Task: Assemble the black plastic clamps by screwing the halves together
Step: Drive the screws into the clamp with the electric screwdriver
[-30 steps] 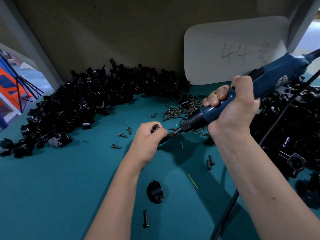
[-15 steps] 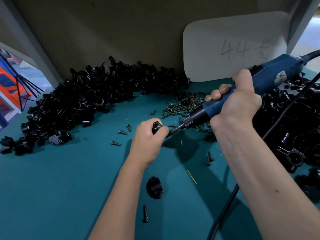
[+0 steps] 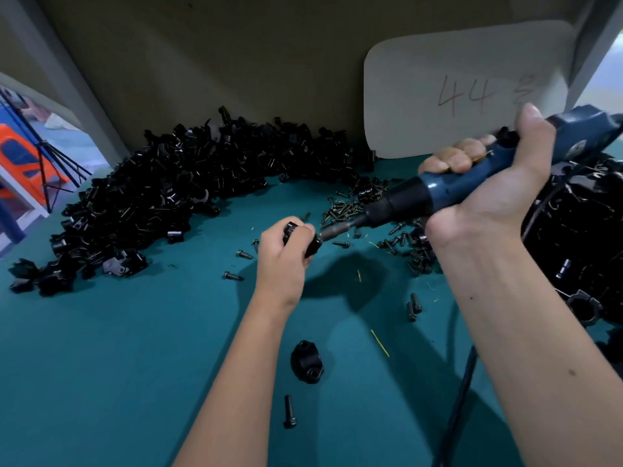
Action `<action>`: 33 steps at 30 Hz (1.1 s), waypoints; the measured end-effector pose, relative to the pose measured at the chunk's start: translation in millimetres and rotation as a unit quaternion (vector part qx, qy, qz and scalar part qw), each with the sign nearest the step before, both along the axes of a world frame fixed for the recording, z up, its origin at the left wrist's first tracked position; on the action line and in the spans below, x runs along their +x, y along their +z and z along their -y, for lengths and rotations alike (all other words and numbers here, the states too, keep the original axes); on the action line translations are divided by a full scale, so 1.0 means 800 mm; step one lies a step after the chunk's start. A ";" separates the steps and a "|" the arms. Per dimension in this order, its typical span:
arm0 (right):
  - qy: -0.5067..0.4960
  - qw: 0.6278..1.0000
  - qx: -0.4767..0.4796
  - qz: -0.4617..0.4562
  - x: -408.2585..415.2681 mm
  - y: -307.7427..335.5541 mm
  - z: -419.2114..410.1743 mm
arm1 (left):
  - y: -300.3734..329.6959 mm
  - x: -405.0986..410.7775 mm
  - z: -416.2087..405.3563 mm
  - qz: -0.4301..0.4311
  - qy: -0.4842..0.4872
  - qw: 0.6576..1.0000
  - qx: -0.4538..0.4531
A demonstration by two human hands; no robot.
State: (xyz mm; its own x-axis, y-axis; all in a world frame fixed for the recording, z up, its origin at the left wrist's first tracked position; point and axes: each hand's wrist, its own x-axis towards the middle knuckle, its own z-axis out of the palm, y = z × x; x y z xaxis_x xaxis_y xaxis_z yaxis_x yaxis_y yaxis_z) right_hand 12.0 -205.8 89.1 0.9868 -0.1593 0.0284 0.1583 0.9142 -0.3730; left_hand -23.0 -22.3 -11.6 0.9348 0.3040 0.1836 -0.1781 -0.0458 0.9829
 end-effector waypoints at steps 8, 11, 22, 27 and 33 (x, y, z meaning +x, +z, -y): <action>-0.058 0.996 -0.062 -0.031 -0.001 -0.001 0.000 | -0.009 0.002 -0.003 0.035 0.091 0.967 0.236; -0.061 0.994 -0.091 -0.021 -0.004 -0.002 -0.002 | -0.012 0.004 -0.003 0.015 0.089 0.955 0.283; -0.071 0.989 -0.126 -0.014 -0.006 -0.004 -0.004 | -0.010 -0.003 0.000 0.052 0.080 0.947 0.306; -0.061 0.990 -0.124 -0.001 -0.006 -0.004 -0.004 | -0.005 -0.005 0.000 0.072 0.067 0.939 0.330; -0.048 0.995 -0.089 -0.015 -0.002 -0.005 -0.005 | -0.003 -0.007 0.003 0.073 0.047 0.945 0.315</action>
